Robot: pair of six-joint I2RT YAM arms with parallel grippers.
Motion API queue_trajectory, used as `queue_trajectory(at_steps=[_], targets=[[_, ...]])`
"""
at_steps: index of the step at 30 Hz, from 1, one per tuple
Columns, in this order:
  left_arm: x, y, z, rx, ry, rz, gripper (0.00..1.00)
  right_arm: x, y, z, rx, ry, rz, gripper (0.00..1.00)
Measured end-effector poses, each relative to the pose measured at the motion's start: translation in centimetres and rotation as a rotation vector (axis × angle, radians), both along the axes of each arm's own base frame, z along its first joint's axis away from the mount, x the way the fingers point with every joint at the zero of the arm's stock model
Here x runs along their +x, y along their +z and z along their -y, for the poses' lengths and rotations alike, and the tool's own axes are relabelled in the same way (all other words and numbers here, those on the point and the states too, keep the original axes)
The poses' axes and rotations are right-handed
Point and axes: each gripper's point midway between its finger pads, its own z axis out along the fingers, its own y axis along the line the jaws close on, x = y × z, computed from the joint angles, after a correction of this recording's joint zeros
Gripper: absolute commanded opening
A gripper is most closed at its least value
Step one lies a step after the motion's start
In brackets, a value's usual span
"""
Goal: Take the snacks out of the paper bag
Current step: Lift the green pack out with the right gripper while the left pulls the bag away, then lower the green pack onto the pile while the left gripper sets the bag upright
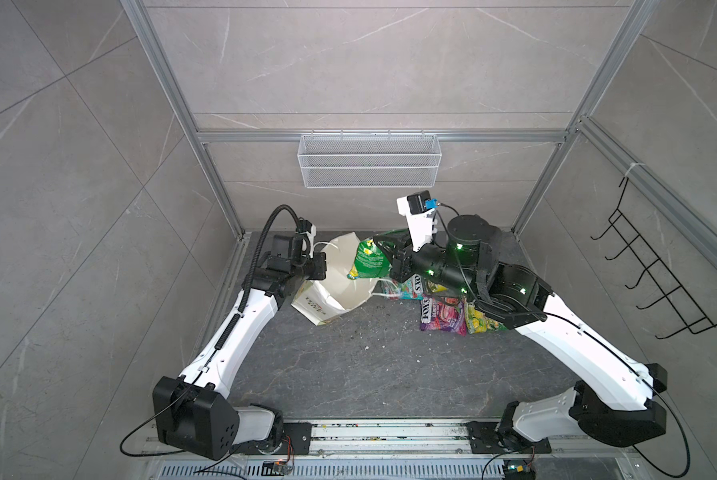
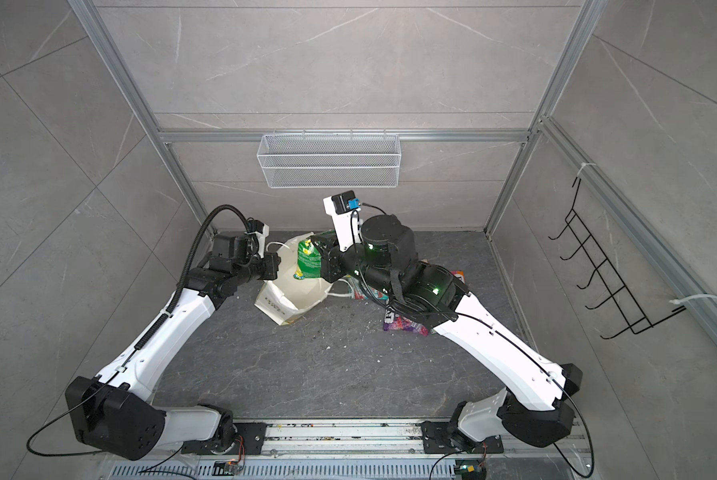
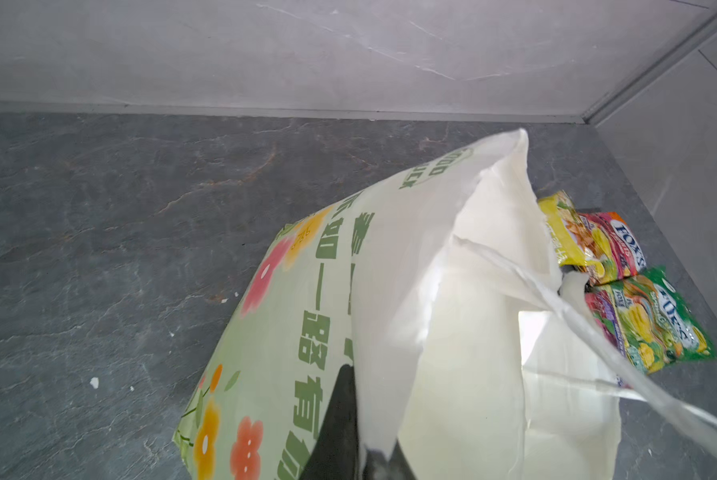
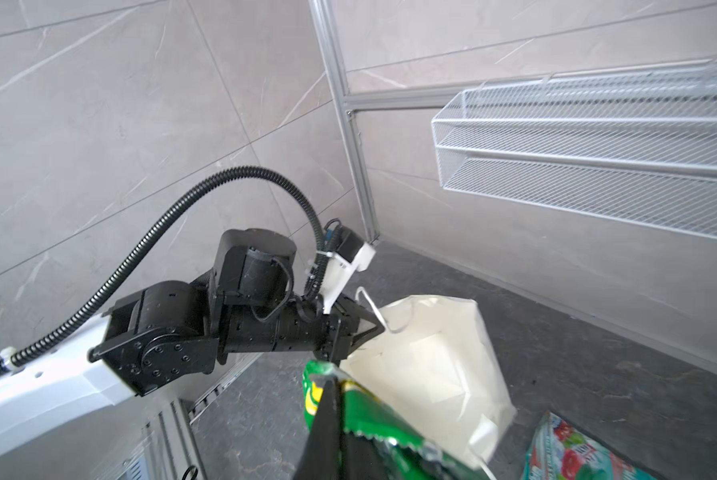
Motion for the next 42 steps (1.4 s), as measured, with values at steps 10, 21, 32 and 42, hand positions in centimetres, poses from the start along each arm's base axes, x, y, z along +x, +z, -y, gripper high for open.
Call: queue_trajectory(at_steps=[10,21,32,42], targets=[[1.6,-1.9,-4.2,-0.024,0.121,-0.042,0.37,3.1,-1.5,4.6,-0.091,-0.183,-0.045,0.0],[0.3,-0.9,-7.5,-0.001,0.263,0.028,0.62,5.5,-11.4,8.7,-0.259,-0.267,-0.259,0.0],[-1.5,4.9,-8.1,-0.034,0.275,0.179,0.61,5.1,-17.3,8.5,-0.306,-0.207,-0.39,0.0],[-5.9,7.9,-4.6,-0.142,0.056,0.304,0.62,2.8,-20.6,5.6,-0.319,0.032,-0.427,0.0]])
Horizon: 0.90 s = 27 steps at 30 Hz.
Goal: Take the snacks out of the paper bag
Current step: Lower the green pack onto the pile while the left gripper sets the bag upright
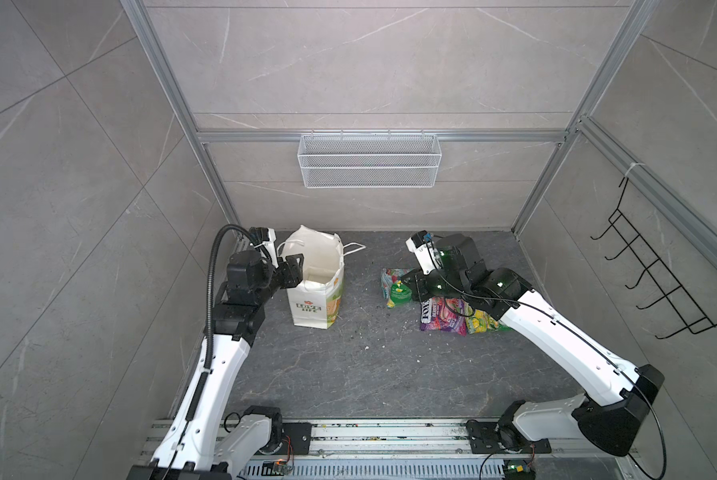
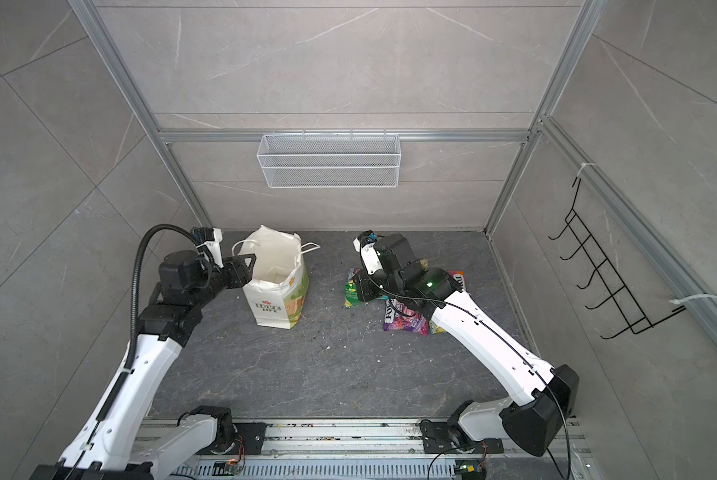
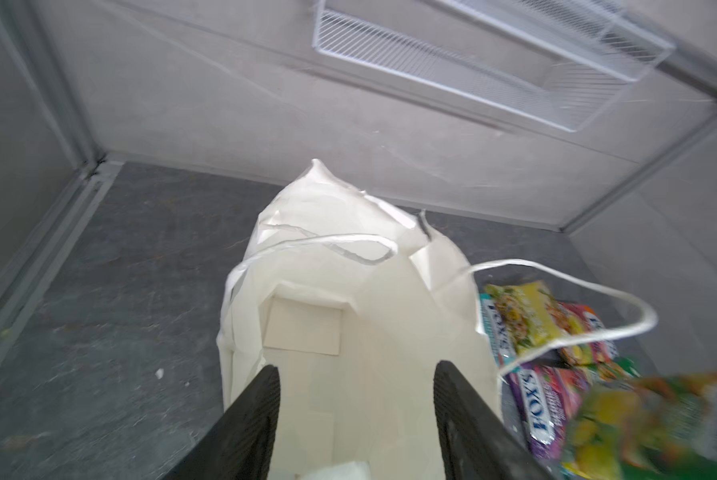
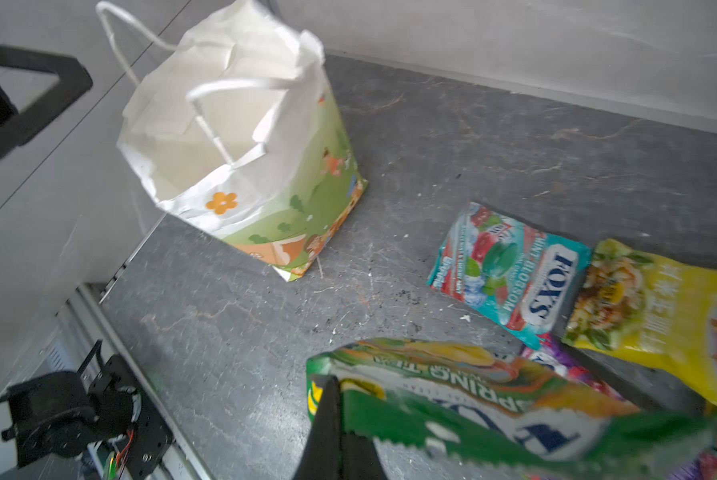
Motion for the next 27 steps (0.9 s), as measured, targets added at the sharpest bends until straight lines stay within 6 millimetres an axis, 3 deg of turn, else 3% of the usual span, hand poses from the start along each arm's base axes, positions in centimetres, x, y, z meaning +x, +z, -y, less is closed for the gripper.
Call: queue_trajectory(at_steps=[5,8,10,15,18,22,27], targets=[[-5.8,5.6,5.0,-0.05,-0.337,0.251,0.68,-2.0,-3.7,-1.3,0.003,0.144,-0.061,0.0],[-9.2,5.2,7.5,-0.059,-0.523,0.342,0.72,-3.2,-5.3,-2.0,0.019,0.235,-0.077,0.0],[-11.1,3.6,9.0,-0.067,-0.635,0.356,0.72,-4.0,-6.2,-2.6,0.031,0.3,-0.083,0.0],[-12.4,-1.3,11.0,-0.081,-0.747,0.295,0.72,-4.3,-8.1,-4.3,0.062,0.42,-0.083,0.0],[-12.6,-3.2,11.3,-0.08,-0.745,0.289,0.72,-4.4,-9.8,-5.1,0.072,0.466,-0.098,0.0],[-12.5,-3.2,11.1,-0.073,-0.724,0.328,0.72,-4.2,-11.5,-5.8,0.075,0.5,-0.112,0.0],[-11.7,-2.4,10.8,-0.061,-0.675,0.371,0.7,-3.5,-11.9,-6.6,0.066,0.54,-0.08,0.0]])
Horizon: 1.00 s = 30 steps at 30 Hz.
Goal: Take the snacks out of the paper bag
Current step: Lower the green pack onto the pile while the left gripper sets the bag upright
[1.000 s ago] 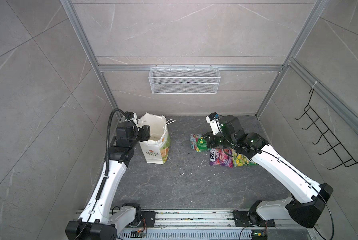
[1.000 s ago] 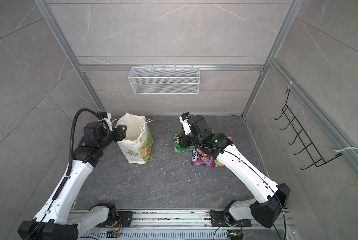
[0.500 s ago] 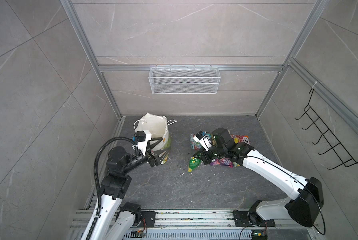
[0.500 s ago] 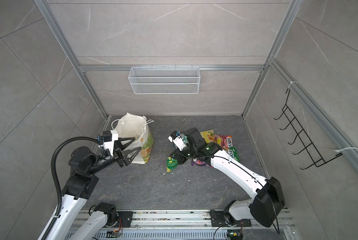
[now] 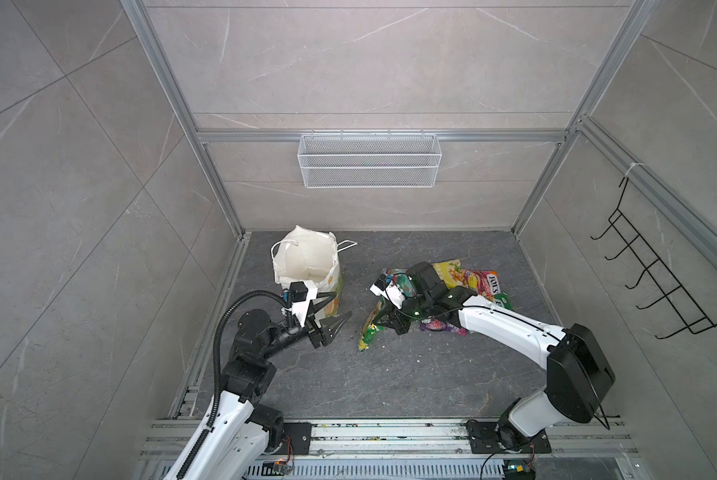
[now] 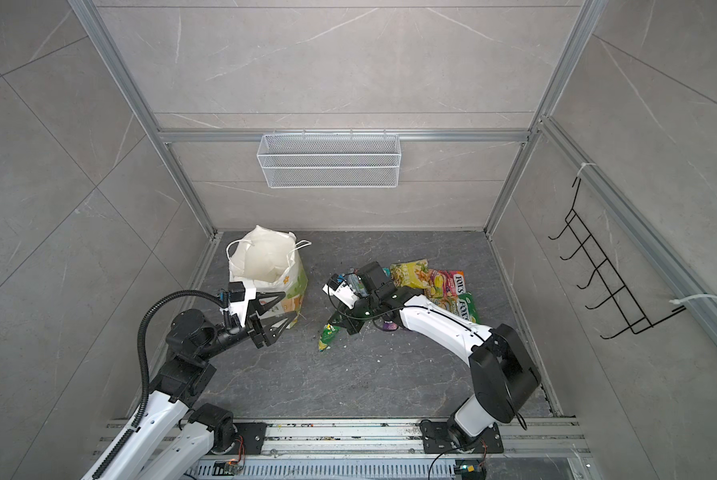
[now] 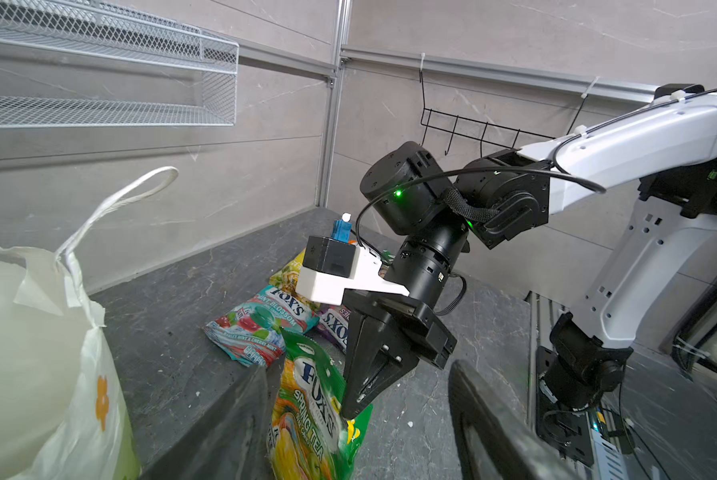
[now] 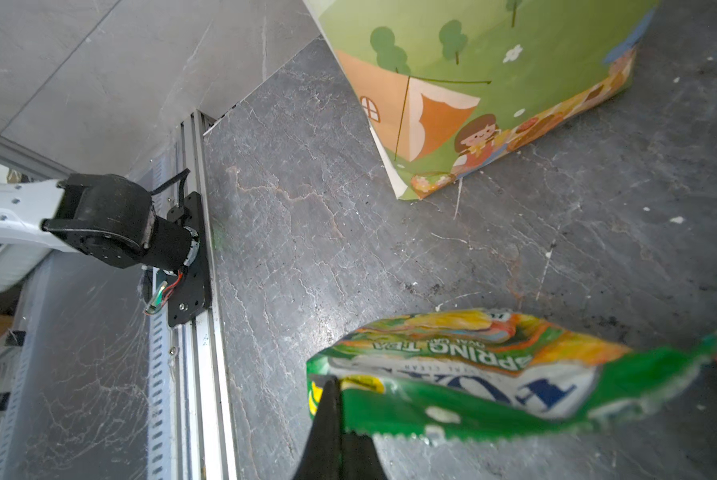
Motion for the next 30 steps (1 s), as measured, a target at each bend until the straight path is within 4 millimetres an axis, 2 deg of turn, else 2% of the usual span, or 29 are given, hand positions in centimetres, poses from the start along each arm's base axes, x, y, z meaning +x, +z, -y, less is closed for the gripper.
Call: queue_trajectory(at_steps=[4,10,17,21,26,30], targets=[[0.8,0.0,-0.4,-0.002,0.045,0.003,0.7,0.8,-0.9,0.2,-0.045,-0.009,0.031,0.0],[1.5,-0.2,-0.7,-0.002,0.084,0.008,0.7,1.5,-2.5,1.6,-0.148,-0.064,0.043,0.0],[2.3,-0.9,-0.4,0.007,0.088,-0.015,0.7,1.6,-4.9,4.4,-0.317,-0.145,0.024,0.02],[2.4,-0.9,-0.5,0.006,0.094,-0.013,0.7,1.0,-6.1,6.6,-0.434,-0.179,-0.012,0.0],[2.5,-0.9,-0.5,0.006,0.097,-0.013,0.7,0.1,-6.0,8.1,-0.502,-0.192,-0.036,0.0],[2.8,-1.1,-0.4,0.007,0.1,-0.016,0.7,0.9,-5.5,9.0,-0.548,-0.236,-0.017,0.0]])
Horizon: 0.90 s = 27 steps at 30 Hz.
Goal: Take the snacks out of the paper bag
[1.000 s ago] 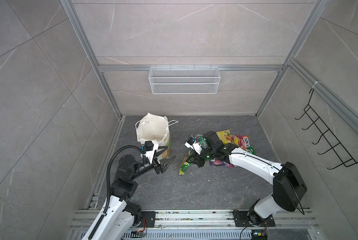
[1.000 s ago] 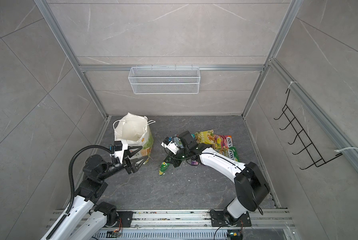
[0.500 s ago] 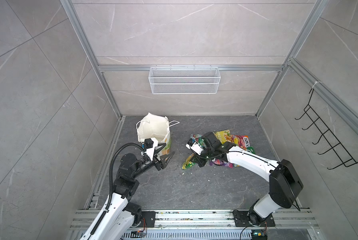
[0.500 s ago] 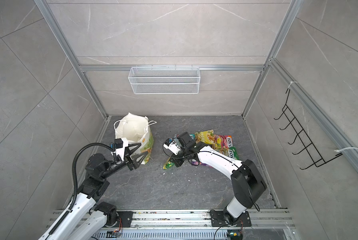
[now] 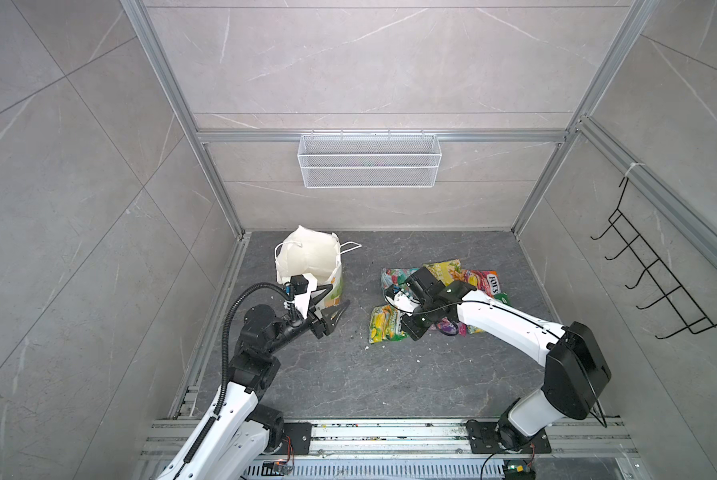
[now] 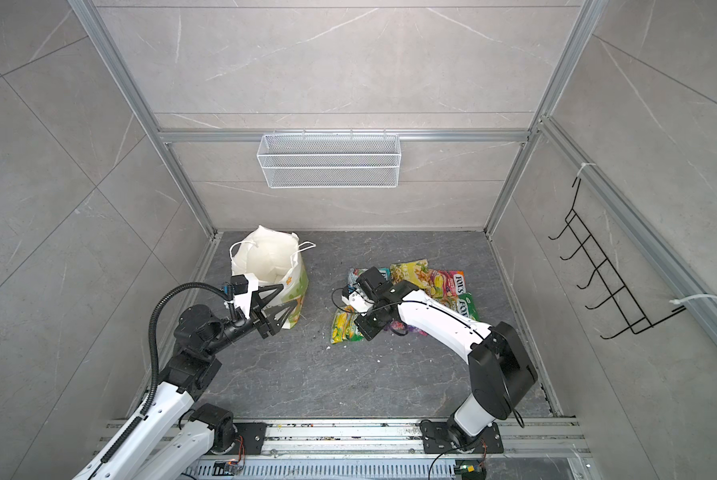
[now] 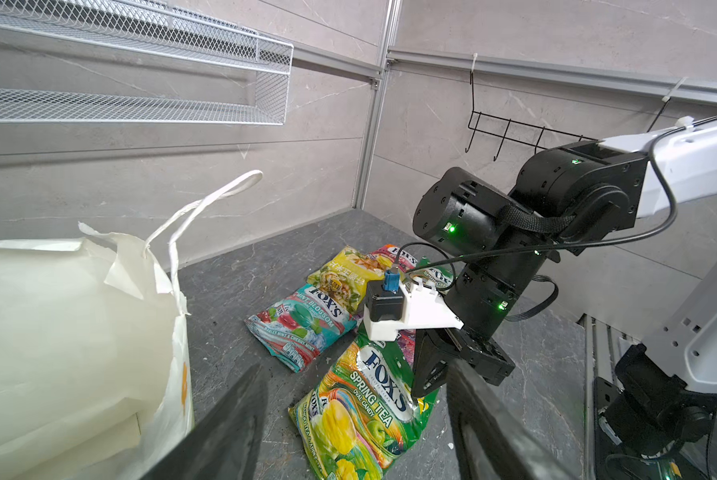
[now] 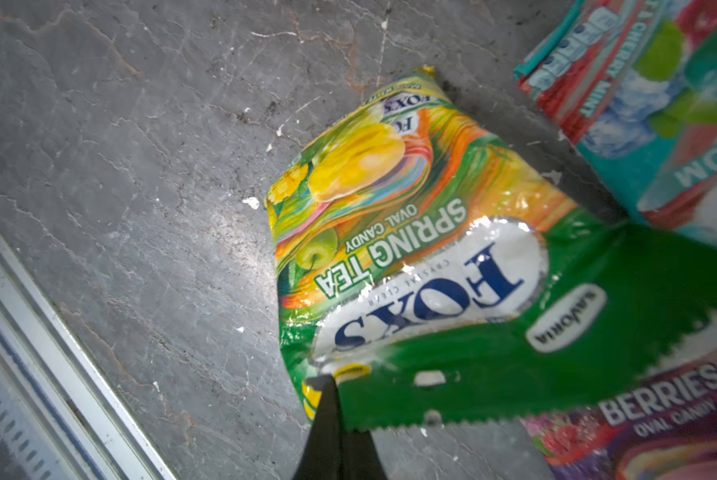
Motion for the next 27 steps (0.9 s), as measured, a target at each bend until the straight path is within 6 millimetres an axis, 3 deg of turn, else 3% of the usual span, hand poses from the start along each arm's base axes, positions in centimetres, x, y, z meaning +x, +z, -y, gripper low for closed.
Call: queue_trajectory(at_steps=[5,7,12,17,20,23,27], targets=[[-0.1,0.1,-0.1,-0.001,0.01,0.001,0.69,2.3,0.1,0.4,-0.033,-0.096,0.009,0.0],[0.1,0.5,-0.8,-0.009,0.057,0.011,0.62,2.9,-0.3,0.4,-0.036,-0.153,-0.012,0.0],[0.9,2.4,-3.6,-0.019,0.241,0.012,0.59,2.6,-1.0,-0.1,0.002,-0.271,-0.104,0.0],[2.2,6.0,-8.5,-0.053,0.543,0.044,0.5,2.5,-1.3,0.2,0.008,-0.375,-0.144,0.0],[2.6,6.6,-12.3,-0.08,0.756,0.052,0.42,2.5,-2.0,1.0,-0.018,-0.428,-0.151,0.0],[3.2,5.3,-16.0,-0.099,0.951,0.018,0.39,2.8,-2.6,1.5,-0.034,-0.465,-0.158,0.0],[5.0,0.1,-19.9,-0.1,1.112,-0.126,0.36,3.2,-3.4,2.0,-0.056,-0.492,-0.168,0.0]])
